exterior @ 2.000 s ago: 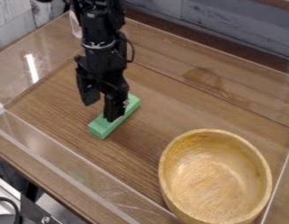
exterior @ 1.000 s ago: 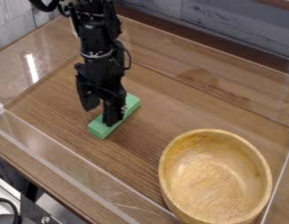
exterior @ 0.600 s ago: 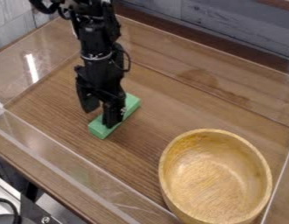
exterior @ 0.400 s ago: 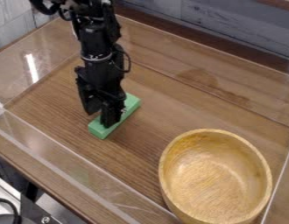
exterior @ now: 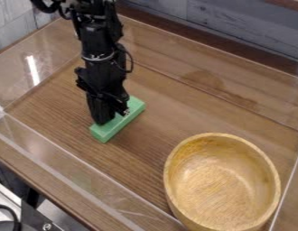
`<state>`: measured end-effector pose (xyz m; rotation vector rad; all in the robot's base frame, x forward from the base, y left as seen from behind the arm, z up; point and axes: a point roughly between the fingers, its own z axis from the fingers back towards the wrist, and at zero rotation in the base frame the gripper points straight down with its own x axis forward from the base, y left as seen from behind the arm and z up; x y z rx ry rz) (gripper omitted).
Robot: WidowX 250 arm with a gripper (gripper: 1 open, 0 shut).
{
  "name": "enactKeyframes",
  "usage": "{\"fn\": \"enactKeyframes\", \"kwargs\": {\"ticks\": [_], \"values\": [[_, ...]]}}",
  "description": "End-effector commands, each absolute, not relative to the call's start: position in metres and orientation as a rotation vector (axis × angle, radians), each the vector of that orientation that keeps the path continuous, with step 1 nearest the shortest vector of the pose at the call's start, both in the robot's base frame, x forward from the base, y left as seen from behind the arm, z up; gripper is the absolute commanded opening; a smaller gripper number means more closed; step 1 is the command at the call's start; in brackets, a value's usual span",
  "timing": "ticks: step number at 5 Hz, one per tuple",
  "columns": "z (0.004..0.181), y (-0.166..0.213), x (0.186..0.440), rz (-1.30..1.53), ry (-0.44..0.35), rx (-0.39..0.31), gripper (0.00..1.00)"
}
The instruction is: Put the green block in the brown bowl
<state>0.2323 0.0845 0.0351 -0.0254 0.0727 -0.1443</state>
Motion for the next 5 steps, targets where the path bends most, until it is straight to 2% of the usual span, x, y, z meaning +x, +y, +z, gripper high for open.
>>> {"fn": "enactKeyframes", "kwargs": {"ticks": [1,3,4,5], "values": [[0.053,0.087,0.239,-0.132,0.035,-0.01,0.0],[0.067,0.087,0.242,-0.117,0.038,-0.021,0.0],[0.065,0.089,0.246,-0.124,0.03,-0.025,1.0],[0.059,0.09,0.249,-0.146,0.021,-0.027,1.0]]}}
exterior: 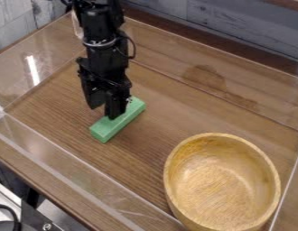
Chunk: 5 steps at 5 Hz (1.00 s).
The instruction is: Put the green block in the brown bowl
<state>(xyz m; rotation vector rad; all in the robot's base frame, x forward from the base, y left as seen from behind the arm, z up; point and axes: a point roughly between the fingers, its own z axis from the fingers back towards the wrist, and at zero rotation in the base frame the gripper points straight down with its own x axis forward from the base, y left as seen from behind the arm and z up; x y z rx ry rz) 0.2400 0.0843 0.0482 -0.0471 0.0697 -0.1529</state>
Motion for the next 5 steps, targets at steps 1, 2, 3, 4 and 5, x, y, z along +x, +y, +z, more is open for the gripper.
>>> {"fn": "enactKeyframes", "kwargs": {"ticks": [1,2,3,4,5], "values": [[0.054,0.092,0.251,-0.159,0.013,-0.029,1.0],[0.045,0.092,0.252,-0.17,0.009,-0.034,1.0],[0.037,0.091,0.253,-0.178,0.007,-0.038,1.0],[0.031,0.091,0.253,-0.176,0.007,-0.042,1.0],[0.028,0.091,0.253,-0.17,0.013,-0.05,0.0]]}}
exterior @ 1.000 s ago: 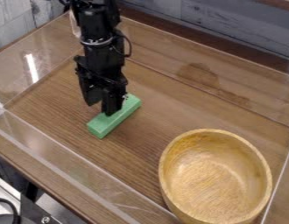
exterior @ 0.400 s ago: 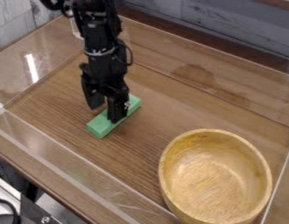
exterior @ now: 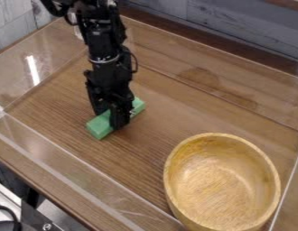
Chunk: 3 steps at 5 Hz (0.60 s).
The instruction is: Put the green block in the brown bowl
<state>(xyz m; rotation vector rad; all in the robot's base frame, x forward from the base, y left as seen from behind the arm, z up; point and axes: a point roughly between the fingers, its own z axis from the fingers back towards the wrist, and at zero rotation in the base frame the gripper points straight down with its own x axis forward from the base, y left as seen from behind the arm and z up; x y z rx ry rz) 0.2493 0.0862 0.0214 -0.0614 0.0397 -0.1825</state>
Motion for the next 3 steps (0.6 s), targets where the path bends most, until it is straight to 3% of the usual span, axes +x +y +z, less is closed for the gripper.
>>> {"fn": "enactKeyframes", "kwargs": {"ticks": [1,3], "values": [[0.033,0.09,0.252,-0.157,0.022,-0.058,0.0],[0.049,0.089,0.254,-0.124,0.038,-0.072,0.0]]}}
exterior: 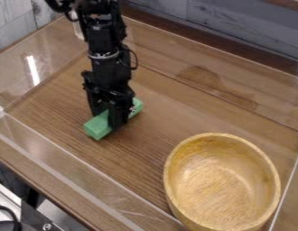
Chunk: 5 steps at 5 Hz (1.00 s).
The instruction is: Put the green block in the brown bowl
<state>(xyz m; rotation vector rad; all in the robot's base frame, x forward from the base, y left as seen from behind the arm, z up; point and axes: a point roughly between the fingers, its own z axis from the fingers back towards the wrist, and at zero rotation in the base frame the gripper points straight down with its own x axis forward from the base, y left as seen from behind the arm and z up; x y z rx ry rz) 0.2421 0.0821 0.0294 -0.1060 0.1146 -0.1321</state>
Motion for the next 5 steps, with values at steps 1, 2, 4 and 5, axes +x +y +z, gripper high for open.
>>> {"fn": "enactKeyframes", "kwargs": {"ticks": [1,2,4,5], "values": [[0.058,0.089,0.255,-0.107,0.042,-0.078,0.0],[0.07,0.089,0.257,-0.091,0.037,-0.08,0.0],[0.096,0.092,0.271,-0.08,-0.029,-0.072,0.0],[0.1,0.096,0.281,-0.076,-0.054,-0.069,0.0]]}}
